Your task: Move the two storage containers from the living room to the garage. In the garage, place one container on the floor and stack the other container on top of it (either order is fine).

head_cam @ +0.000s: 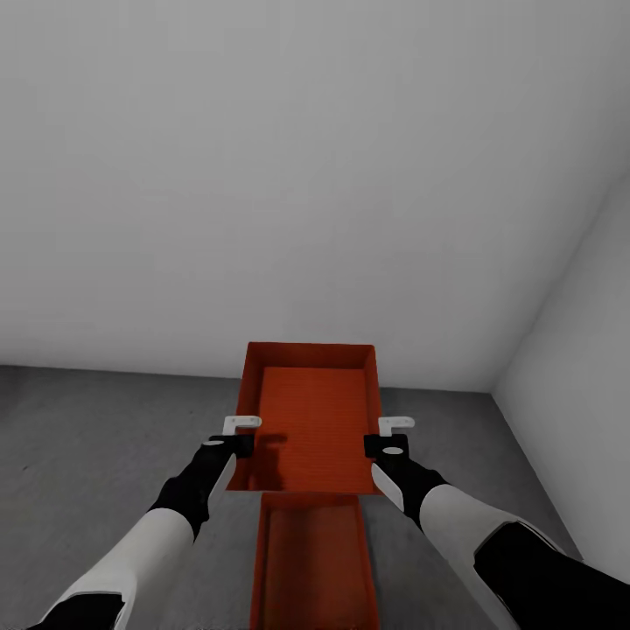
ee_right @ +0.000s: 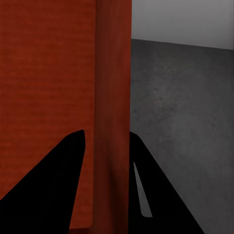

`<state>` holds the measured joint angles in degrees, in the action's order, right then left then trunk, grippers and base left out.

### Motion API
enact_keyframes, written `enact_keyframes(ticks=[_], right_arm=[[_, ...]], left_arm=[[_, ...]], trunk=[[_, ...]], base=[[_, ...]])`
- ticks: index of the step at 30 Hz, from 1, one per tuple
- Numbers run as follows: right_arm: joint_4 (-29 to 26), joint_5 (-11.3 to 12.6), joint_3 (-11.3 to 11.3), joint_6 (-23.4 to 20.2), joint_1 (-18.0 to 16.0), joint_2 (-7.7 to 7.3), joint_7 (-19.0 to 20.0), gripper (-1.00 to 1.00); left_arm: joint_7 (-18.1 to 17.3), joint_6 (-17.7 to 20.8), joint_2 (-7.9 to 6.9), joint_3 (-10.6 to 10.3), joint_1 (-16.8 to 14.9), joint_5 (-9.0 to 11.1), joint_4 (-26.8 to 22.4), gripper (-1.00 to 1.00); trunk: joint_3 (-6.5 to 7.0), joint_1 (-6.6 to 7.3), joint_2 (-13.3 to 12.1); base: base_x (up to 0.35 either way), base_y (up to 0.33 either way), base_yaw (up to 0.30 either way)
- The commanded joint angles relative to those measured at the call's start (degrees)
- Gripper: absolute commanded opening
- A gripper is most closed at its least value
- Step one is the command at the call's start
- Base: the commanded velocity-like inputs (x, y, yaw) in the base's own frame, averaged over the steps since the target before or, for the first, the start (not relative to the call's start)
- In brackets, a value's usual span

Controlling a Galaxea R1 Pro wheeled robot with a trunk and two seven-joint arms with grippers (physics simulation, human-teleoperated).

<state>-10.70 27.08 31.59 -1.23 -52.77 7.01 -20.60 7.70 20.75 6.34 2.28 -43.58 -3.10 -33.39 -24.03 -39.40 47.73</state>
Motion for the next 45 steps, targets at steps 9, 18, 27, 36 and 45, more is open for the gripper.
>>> enact_keyframes(ticks=[9,18,27,36,45], right_arm=[[-0.5,-0.9,-0.9,1.0,-0.1,0.28,-0.1,-1.0],[-0.5,-0.9,-0.9,1.0,-0.1,0.28,-0.1,-1.0],[-0.5,-0.9,-0.9,1.0,-0.1,0.28,-0.1,-1.0],[-0.5,-0.9,-0.9,1.0,-0.1,0.28,-0.1,-1.0],[-0.5,-0.9,-0.9,1.0,-0.1,0.22,-0.1,-1.0]], left_arm=[[-0.1,0.3,2.28,0.9,0.0,-0.2,0.0,-1.0],[-0.1,0.3,2.28,0.9,0.0,-0.2,0.0,-1.0],[-0.1,0.3,2.28,0.9,0.0,-0.2,0.0,-1.0],[-0.1,0.3,2.28,0.9,0.0,-0.2,0.0,-1.0],[-0.1,0.3,2.28,0.9,0.0,-0.2,0.0,-1.0]], trunk=[[-0.89,0.0,0.1],[-1.71,0.0,0.1],[-2.53,0.0,0.1],[-2.75,0.0,0.1],[-2.76,0.0,0.1]], base=[[0.0,0.0,0.0],[0.0,0.0,0.0],[0.0,0.0,0.0],[0.0,0.0,0.026],[0.0,0.0,0.139]])
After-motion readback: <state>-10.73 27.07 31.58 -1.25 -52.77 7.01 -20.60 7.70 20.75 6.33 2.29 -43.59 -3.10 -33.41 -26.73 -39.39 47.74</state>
